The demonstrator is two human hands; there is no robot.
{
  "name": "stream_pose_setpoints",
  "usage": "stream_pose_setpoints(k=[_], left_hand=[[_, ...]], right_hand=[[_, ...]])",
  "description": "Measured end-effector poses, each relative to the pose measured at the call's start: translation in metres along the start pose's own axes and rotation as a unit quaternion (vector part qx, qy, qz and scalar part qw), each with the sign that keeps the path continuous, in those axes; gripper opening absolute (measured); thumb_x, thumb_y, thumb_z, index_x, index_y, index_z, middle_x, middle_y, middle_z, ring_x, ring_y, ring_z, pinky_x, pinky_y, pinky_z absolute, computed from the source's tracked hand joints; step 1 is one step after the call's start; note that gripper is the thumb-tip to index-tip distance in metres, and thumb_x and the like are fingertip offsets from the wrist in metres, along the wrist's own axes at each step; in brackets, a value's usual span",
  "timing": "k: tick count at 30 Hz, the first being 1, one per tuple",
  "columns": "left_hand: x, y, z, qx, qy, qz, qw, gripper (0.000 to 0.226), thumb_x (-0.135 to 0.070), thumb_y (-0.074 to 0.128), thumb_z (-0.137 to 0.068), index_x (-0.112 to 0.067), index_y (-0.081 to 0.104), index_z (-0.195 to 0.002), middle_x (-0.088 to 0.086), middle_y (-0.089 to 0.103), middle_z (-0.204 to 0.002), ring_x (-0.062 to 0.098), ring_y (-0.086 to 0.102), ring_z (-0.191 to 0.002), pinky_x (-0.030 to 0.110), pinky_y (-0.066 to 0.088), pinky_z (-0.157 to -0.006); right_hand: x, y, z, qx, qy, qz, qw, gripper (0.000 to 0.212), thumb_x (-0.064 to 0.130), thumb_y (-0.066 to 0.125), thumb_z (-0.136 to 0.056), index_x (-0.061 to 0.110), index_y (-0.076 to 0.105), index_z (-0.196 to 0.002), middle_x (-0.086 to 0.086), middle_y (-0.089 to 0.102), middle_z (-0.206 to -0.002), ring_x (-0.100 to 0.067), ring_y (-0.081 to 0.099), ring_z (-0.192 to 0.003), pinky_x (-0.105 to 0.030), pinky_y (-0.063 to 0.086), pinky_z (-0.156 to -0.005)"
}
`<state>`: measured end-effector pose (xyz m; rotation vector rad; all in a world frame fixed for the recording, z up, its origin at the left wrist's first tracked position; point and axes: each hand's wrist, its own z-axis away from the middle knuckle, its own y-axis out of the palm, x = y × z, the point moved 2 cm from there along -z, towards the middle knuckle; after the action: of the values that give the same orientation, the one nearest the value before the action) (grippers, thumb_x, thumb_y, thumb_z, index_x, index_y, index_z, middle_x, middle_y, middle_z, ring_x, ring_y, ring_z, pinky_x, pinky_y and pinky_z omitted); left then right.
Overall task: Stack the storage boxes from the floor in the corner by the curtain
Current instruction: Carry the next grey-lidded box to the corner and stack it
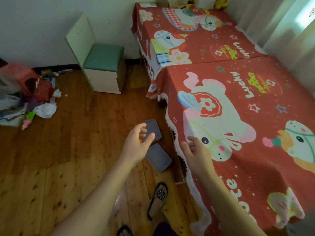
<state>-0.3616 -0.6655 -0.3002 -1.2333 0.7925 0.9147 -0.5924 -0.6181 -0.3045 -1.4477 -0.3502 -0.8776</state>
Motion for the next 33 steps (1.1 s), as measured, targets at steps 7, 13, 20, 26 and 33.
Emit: stream_pose_setpoints(k=[7, 13, 20, 26, 33], left_hand=[[0.015, 0.044, -0.077, 0.022, -0.05, -0.016, 0.998, 0.049, -0.052, 0.056, -0.093, -0.031, 0.046, -0.136, -0.016, 0.055, -0.12, -0.002, 0.054, -0.104, 0.011, 0.04, -0.075], [0.048, 0.074, -0.127, 0.025, -0.075, -0.027, 0.996, 0.054, -0.053, 0.055, -0.092, -0.032, 0.041, -0.14, -0.016, 0.055, -0.119, -0.005, 0.053, -0.103, 0.014, 0.041, -0.078], [0.121, 0.104, -0.188, 0.069, -0.099, -0.076, 0.99, 0.054, -0.055, 0.054, -0.092, -0.033, 0.041, -0.14, -0.017, 0.055, -0.118, 0.001, 0.055, -0.105, 0.014, 0.04, -0.074], [0.227, 0.148, -0.232, 0.138, -0.145, -0.097, 0.975, 0.042, -0.054, 0.057, -0.09, -0.034, 0.049, -0.125, -0.017, 0.057, -0.109, 0.008, 0.059, -0.098, 0.026, 0.047, -0.075], [0.349, 0.204, -0.262, 0.191, -0.15, -0.119, 0.963, 0.043, -0.051, 0.058, -0.09, -0.025, 0.051, -0.124, -0.008, 0.055, -0.106, 0.014, 0.056, -0.096, 0.027, 0.042, -0.073]], right_hand=[[-0.026, 0.026, -0.076, 0.051, 0.02, 0.01, 0.998, 0.055, 0.063, 0.046, -0.094, 0.029, 0.05, -0.137, 0.021, 0.058, -0.097, 0.001, 0.058, -0.09, -0.029, 0.052, -0.076], [-0.05, 0.071, -0.112, 0.082, 0.05, 0.025, 0.995, 0.055, 0.064, 0.042, -0.094, 0.029, 0.05, -0.136, 0.025, 0.051, -0.09, 0.015, 0.049, -0.077, -0.007, 0.034, -0.063], [-0.097, 0.138, -0.137, 0.121, 0.128, 0.031, 0.984, 0.061, 0.068, 0.039, -0.093, 0.029, 0.044, -0.14, 0.018, 0.057, -0.104, 0.003, 0.054, -0.085, -0.02, 0.045, -0.072], [-0.161, 0.211, -0.153, 0.161, 0.252, -0.002, 0.954, 0.078, 0.078, 0.032, -0.083, 0.034, 0.032, -0.147, 0.005, 0.055, -0.135, -0.019, 0.055, -0.12, -0.045, 0.049, -0.096], [-0.249, 0.301, -0.167, 0.116, 0.319, 0.008, 0.94, 0.071, 0.061, 0.044, -0.095, 0.017, 0.035, -0.15, -0.009, 0.049, -0.143, -0.022, 0.048, -0.126, -0.043, 0.04, -0.106]])
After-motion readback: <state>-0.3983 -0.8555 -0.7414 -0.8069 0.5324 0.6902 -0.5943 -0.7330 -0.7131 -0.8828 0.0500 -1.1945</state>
